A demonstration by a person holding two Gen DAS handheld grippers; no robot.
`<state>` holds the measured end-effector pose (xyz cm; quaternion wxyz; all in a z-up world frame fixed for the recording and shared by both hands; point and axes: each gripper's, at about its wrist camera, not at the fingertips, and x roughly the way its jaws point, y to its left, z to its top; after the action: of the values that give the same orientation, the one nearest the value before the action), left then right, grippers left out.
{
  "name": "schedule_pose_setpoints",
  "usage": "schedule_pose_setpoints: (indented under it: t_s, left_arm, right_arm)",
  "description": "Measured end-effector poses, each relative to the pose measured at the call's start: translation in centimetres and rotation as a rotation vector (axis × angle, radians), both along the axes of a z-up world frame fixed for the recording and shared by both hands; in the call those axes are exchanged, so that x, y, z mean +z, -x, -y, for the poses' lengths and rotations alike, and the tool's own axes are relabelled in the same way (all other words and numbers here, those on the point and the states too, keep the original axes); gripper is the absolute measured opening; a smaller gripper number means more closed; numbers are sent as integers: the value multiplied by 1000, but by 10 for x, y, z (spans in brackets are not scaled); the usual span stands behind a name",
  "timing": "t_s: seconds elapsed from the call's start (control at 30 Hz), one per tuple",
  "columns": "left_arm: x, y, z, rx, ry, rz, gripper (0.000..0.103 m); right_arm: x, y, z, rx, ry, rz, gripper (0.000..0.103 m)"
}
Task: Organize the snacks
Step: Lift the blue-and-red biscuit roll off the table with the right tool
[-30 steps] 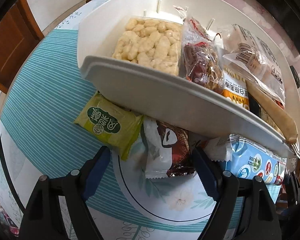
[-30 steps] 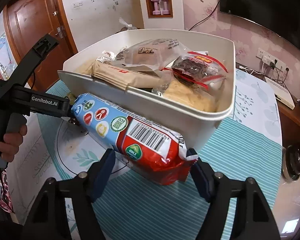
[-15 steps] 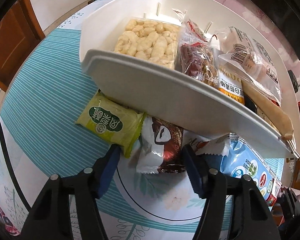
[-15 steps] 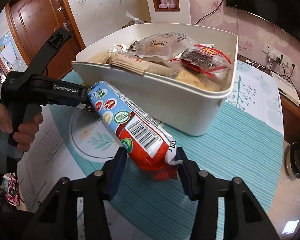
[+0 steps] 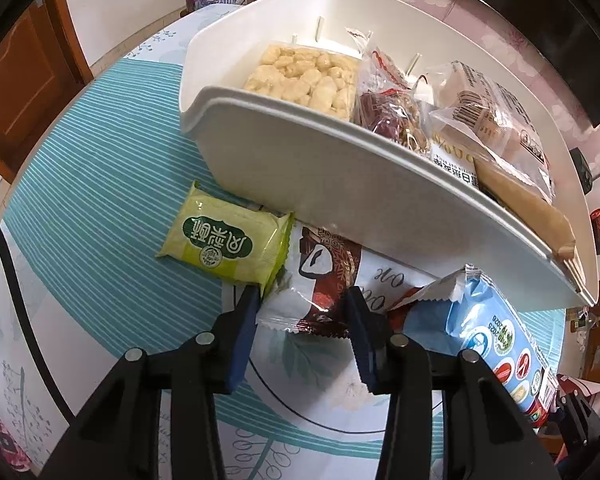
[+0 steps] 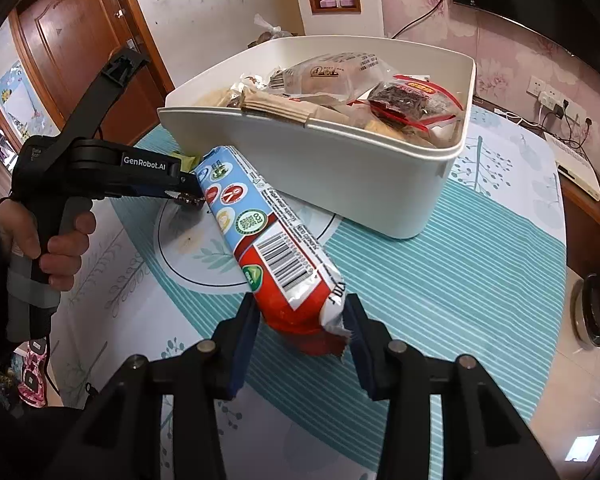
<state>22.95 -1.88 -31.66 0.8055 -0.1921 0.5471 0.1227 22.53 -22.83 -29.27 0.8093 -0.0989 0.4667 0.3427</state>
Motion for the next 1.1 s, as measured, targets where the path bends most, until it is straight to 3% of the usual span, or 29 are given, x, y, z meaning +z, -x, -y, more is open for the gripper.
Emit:
schedule_pose_setpoints:
  t_s: [0.77, 1.1]
  left_arm:
    - [8, 35, 16, 9, 28, 5, 41]
    - [14, 51, -9, 33, 94, 72, 41]
  right_arm:
    - [0, 34, 5, 16, 46, -19, 41]
    - [-2, 40, -3, 49, 123, -4, 42]
